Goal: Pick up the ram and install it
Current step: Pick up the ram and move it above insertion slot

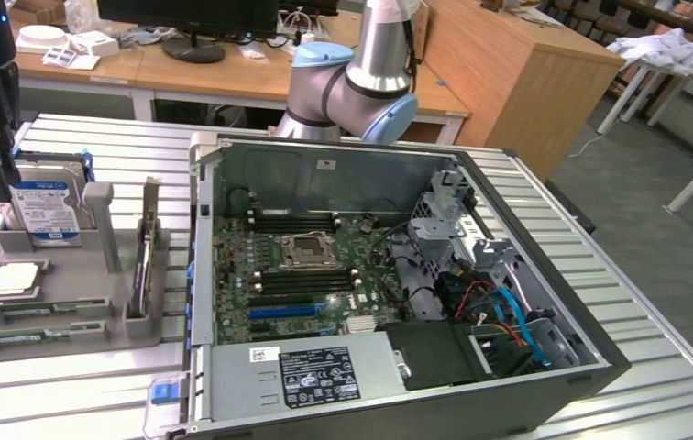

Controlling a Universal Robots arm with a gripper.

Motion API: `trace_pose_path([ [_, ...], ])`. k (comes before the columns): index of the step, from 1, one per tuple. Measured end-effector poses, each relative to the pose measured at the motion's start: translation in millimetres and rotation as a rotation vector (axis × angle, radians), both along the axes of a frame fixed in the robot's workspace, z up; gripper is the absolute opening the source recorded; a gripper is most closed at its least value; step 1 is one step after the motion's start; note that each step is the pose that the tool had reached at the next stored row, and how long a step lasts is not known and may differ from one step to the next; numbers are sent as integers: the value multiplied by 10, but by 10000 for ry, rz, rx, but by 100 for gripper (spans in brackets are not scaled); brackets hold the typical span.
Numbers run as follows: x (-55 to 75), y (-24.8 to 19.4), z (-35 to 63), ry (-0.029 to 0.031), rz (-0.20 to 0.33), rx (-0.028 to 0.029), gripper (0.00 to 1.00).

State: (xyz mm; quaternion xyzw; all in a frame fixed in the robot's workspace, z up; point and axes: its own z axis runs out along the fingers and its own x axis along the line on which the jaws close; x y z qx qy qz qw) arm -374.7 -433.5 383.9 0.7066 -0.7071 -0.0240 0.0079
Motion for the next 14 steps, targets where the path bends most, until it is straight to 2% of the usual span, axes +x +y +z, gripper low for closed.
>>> trace_pose_path([
  [11, 0, 0, 0, 0, 0, 0, 31],
  [12, 0, 0, 0, 0, 0, 0, 37],
  [14, 0, 0, 0, 0, 0, 0, 37],
])
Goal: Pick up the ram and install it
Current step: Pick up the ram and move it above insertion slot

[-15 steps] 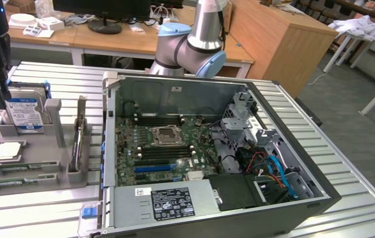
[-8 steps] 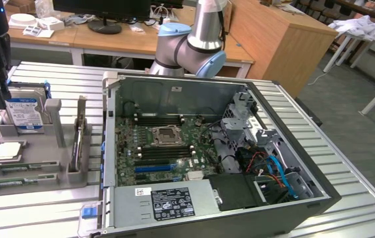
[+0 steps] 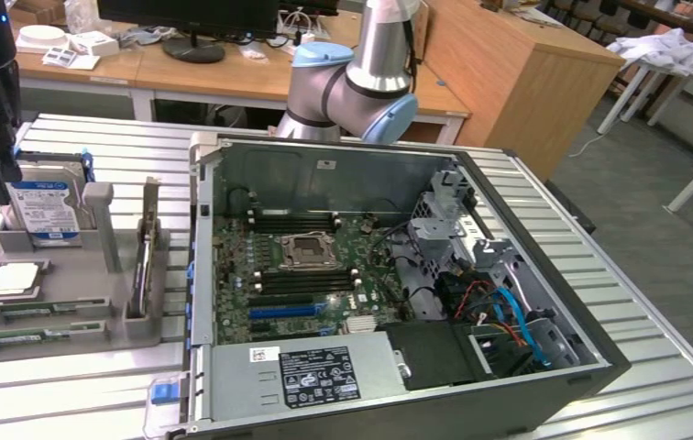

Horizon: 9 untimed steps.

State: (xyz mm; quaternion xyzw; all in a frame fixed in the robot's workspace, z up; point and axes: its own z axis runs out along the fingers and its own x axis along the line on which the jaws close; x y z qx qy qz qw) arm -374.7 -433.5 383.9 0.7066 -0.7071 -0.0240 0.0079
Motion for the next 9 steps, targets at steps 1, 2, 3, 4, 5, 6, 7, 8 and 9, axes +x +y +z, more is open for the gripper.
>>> trace_pose_path([
  [1, 0, 0, 0, 0, 0, 0, 37],
  [2, 0, 0, -1, 0, 0, -1, 37],
  [3, 1, 0, -5, -1, 1, 0, 37],
  [4, 1, 0, -11, -1, 0, 1, 37],
  [5, 0, 0, -18, 0, 0, 0, 37],
  [6, 0, 0, -28, 0, 0, 0, 37],
  [7, 0, 0, -38, -1, 0, 0, 37],
  [8, 0, 0, -48, 0, 1, 0, 37],
  [9, 0, 0, -59, 0, 0, 1, 37],
])
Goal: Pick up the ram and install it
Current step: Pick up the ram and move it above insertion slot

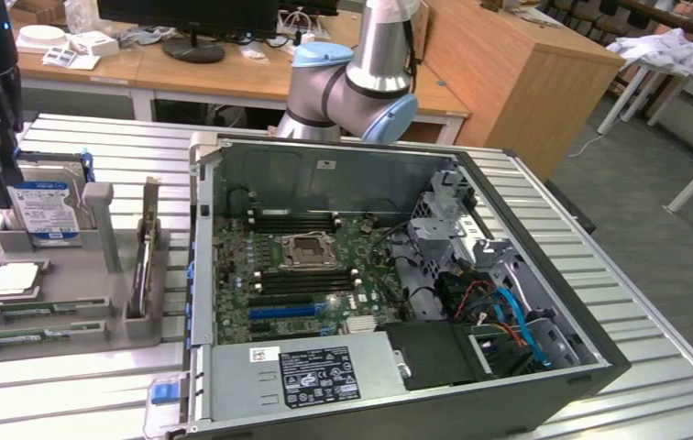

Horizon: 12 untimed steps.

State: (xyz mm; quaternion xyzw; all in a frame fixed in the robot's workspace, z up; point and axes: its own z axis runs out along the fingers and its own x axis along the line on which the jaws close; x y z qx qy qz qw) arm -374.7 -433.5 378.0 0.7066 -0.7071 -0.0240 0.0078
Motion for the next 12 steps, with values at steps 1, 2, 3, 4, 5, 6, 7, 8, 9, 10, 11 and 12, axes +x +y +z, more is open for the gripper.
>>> trace_pose_path([
  [1, 0, 0, -10, 0, -1, -1, 37],
  [2, 0, 0, -19, 1, 0, -1, 37],
  [3, 0, 0, -31, 0, 0, -1, 37],
  [4, 0, 0, -41, 0, 0, -1, 37],
  [5, 0, 0, -51, 1, 0, -1, 37],
  [6, 0, 0, -63, 0, 0, -1, 37],
  [7, 0, 0, -108, 0, 0, -1, 37],
  [8, 0, 0, -125, 0, 0, -1, 37],
  [9, 0, 0, -132, 0, 0, -1, 37],
  [10, 0, 0, -139, 0, 0, -1, 37],
  [11, 0, 0, -146, 0, 0, -1, 37],
  [12, 0, 0, -153, 0, 0, -1, 37],
])
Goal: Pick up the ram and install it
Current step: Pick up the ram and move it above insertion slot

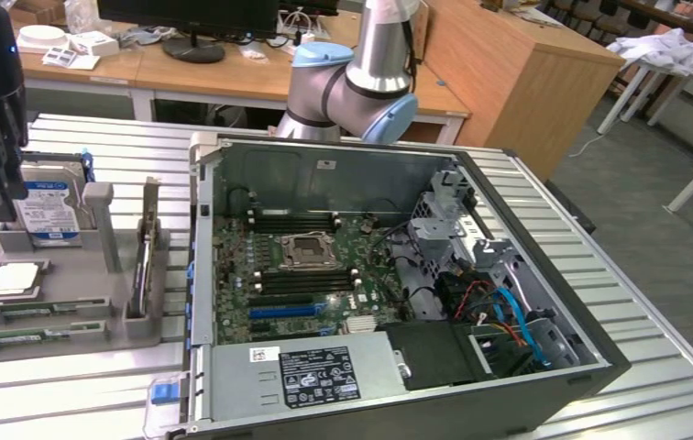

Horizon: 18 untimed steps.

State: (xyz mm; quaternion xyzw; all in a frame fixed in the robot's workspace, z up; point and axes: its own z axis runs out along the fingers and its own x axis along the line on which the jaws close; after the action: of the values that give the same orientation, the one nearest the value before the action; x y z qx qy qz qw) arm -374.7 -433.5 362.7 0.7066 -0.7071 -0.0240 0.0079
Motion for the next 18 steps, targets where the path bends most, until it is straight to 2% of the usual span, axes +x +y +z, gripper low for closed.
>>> trace_pose_path([
  [18, 0, 0, -104, 1, 0, -1, 37],
])
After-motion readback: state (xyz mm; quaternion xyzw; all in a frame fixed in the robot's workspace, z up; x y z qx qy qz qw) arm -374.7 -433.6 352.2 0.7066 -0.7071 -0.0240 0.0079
